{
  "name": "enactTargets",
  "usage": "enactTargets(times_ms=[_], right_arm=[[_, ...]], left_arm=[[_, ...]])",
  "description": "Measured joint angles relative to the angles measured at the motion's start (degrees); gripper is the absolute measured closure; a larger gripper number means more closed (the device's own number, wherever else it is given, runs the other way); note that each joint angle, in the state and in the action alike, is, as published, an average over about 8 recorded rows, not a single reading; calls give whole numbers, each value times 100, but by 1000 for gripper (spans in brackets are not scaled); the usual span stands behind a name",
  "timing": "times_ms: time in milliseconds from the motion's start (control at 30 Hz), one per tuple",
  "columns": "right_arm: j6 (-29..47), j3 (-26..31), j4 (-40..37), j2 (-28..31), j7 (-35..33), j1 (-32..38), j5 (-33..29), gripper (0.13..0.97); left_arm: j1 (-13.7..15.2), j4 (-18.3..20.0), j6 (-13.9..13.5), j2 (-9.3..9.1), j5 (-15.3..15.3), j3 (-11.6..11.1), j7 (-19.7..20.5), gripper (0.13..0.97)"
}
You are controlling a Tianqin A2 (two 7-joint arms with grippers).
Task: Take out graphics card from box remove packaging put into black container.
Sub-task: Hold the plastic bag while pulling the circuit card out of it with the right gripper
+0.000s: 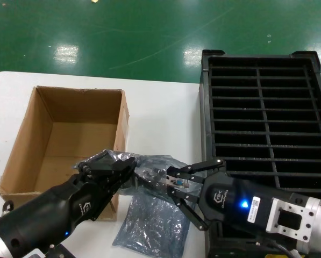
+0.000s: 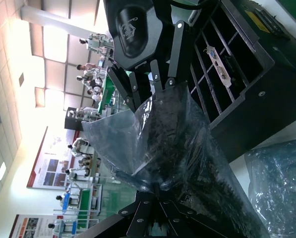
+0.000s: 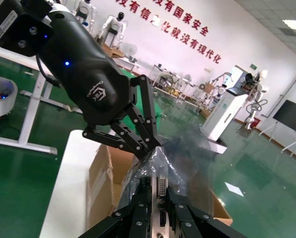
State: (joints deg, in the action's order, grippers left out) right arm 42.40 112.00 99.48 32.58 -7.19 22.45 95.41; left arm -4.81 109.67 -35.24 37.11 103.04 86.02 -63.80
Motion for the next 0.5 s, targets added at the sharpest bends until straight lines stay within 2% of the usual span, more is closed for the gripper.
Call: enactTargets(times_ms=[500], right_arm=[[-53,-222,102,174,-73,-191,194,908]], left_arm=[[0,0,0,0,0,0,0,958]])
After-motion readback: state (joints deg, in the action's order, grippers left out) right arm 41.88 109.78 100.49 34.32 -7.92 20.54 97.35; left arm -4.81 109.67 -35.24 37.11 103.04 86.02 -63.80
